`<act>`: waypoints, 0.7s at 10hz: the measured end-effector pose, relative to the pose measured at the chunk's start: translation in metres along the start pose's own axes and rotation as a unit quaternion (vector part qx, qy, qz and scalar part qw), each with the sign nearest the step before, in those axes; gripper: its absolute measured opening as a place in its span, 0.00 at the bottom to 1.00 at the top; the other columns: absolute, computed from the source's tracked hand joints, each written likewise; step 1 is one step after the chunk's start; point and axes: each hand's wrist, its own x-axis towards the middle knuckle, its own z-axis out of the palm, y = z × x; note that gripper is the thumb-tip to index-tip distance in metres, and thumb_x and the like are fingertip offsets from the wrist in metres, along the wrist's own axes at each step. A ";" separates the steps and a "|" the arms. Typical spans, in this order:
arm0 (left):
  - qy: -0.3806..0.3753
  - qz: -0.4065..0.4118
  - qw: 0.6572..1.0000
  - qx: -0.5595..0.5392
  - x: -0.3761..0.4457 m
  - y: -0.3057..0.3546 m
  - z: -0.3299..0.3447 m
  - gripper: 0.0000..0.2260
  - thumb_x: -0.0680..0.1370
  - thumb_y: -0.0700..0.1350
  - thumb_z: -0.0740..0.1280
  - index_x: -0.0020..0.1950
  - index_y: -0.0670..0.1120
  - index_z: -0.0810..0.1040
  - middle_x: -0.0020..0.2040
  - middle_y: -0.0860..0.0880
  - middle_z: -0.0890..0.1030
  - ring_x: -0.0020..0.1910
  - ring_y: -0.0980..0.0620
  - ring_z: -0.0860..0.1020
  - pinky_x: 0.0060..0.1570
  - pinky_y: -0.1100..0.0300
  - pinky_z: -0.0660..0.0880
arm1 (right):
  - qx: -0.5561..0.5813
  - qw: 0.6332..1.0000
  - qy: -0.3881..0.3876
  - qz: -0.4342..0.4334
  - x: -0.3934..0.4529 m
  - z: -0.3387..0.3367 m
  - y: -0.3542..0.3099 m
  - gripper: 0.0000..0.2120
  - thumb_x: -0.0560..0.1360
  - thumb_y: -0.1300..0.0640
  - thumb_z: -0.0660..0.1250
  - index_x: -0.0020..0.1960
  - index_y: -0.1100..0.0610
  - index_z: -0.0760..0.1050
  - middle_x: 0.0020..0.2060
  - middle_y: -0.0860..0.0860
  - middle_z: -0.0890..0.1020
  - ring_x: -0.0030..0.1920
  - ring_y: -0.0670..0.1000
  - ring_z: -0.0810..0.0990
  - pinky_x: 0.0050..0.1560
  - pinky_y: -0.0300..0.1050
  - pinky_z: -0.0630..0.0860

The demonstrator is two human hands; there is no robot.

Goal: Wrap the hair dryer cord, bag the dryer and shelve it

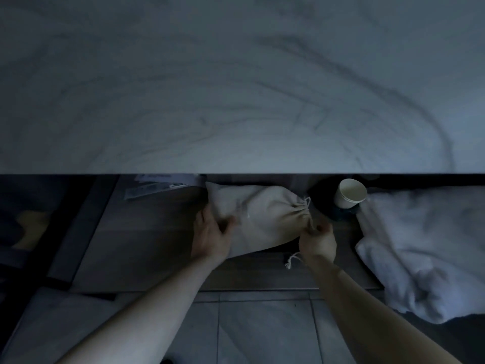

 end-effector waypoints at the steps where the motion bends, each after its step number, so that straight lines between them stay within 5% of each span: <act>1: -0.009 0.063 0.993 0.103 -0.006 -0.011 -0.003 0.38 0.81 0.61 0.66 0.85 0.48 0.55 0.85 0.44 0.57 0.81 0.41 0.61 0.75 0.47 0.65 | -0.061 0.998 -0.009 0.006 -0.006 -0.001 0.018 0.18 0.79 0.61 0.66 0.68 0.63 0.75 0.62 0.65 0.81 0.62 0.69 0.79 0.60 0.58 0.78; 4: -0.126 0.029 0.980 0.148 -0.011 -0.007 -0.031 0.40 0.83 0.61 0.63 0.87 0.51 0.47 0.88 0.49 0.52 0.84 0.43 0.61 0.79 0.51 0.63 | -0.196 0.972 -0.121 -0.052 -0.030 -0.013 0.013 0.33 0.71 0.60 0.66 0.76 0.56 0.70 0.70 0.60 0.79 0.72 0.65 0.72 0.72 0.56 0.72; 5: -0.183 0.050 0.958 0.217 -0.026 -0.005 -0.056 0.40 0.82 0.59 0.66 0.87 0.51 0.48 0.88 0.50 0.51 0.83 0.43 0.62 0.77 0.51 0.66 | -0.258 0.948 -0.170 -0.074 -0.053 -0.023 0.002 0.42 0.75 0.57 0.69 0.86 0.55 0.56 0.83 0.58 0.65 0.82 0.62 0.62 0.81 0.52 0.64; 6: -0.213 0.060 0.943 0.250 -0.046 -0.007 -0.080 0.40 0.79 0.58 0.67 0.87 0.53 0.53 0.87 0.49 0.56 0.83 0.44 0.63 0.78 0.52 0.65 | -0.313 0.918 -0.200 -0.142 -0.078 -0.030 -0.009 0.38 0.80 0.56 0.68 0.86 0.58 0.56 0.85 0.57 0.60 0.86 0.58 0.56 0.84 0.48 0.58; 7: -0.233 0.074 0.934 0.262 -0.080 0.000 -0.108 0.39 0.79 0.55 0.69 0.86 0.51 0.55 0.87 0.48 0.55 0.84 0.45 0.60 0.80 0.53 0.61 | -0.288 0.915 -0.230 -0.163 -0.115 -0.041 -0.026 0.39 0.78 0.56 0.70 0.86 0.56 0.58 0.83 0.57 0.64 0.83 0.58 0.63 0.77 0.50 0.70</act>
